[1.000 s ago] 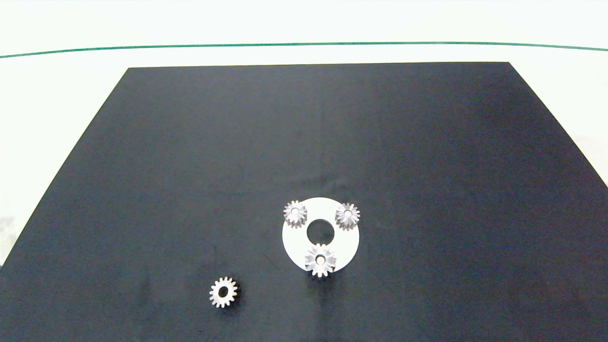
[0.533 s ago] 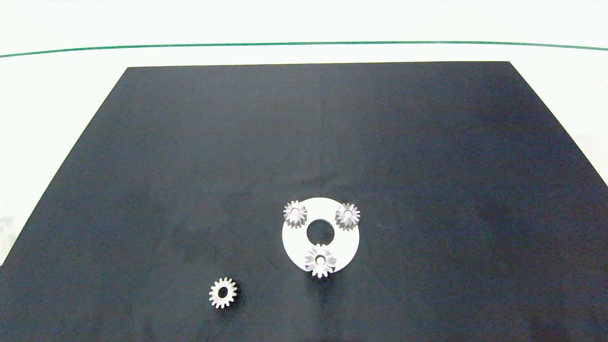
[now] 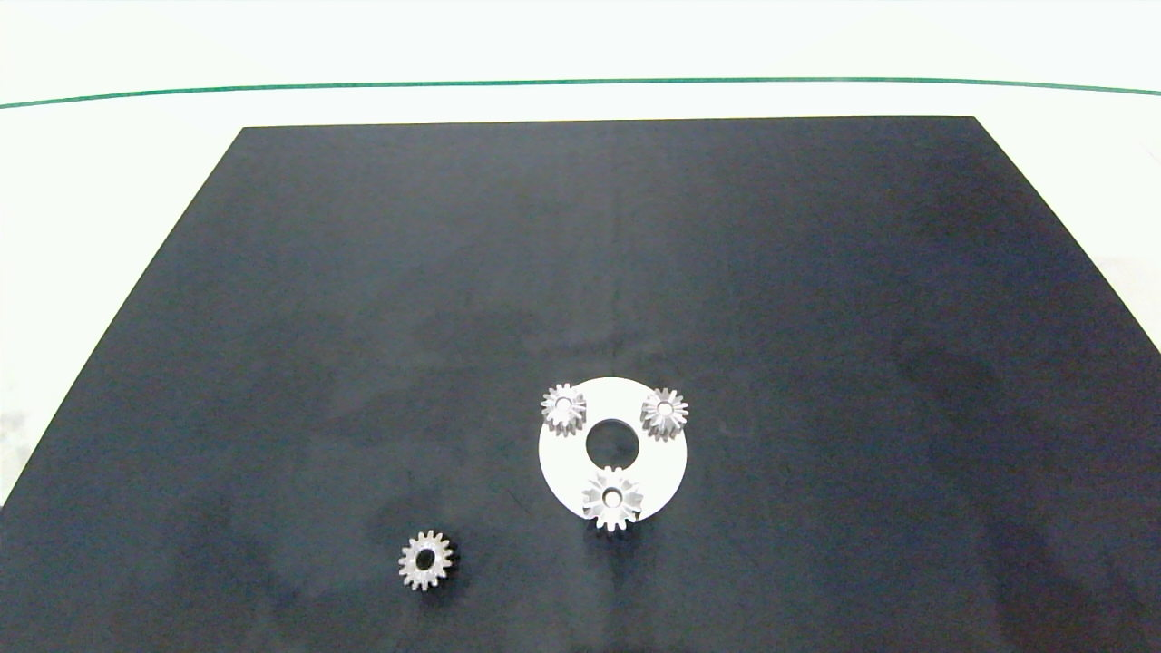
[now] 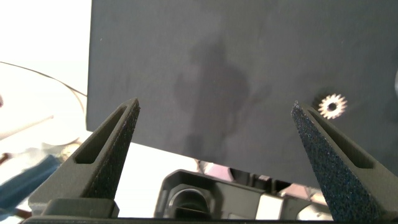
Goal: Remove an incorrectly installed larger gear and replace it with the correct smaller gear
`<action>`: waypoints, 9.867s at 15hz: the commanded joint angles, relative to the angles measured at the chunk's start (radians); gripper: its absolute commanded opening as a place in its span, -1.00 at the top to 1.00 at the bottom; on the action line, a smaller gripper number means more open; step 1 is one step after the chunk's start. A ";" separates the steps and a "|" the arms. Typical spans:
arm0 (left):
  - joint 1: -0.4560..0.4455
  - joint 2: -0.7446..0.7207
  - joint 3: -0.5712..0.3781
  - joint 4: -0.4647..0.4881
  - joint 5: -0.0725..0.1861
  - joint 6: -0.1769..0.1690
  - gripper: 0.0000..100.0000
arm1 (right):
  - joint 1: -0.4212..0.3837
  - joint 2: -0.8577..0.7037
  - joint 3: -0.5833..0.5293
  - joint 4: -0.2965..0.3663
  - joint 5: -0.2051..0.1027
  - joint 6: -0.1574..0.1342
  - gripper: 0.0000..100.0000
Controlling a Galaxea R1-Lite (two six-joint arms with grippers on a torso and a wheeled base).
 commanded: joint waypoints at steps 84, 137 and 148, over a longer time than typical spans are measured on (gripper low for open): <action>-0.050 -0.015 -0.042 0.011 0.000 -0.033 -1.00 | 1.045 1.306 -0.917 0.224 -0.321 0.333 -0.71; -0.054 -0.016 -0.033 0.009 0.000 -0.029 -1.00 | 1.022 0.805 -0.322 0.029 -0.364 0.324 1.00; -0.057 -0.015 -0.031 0.009 0.000 -0.030 -1.00 | 0.947 0.707 0.087 -0.279 -0.281 0.331 1.00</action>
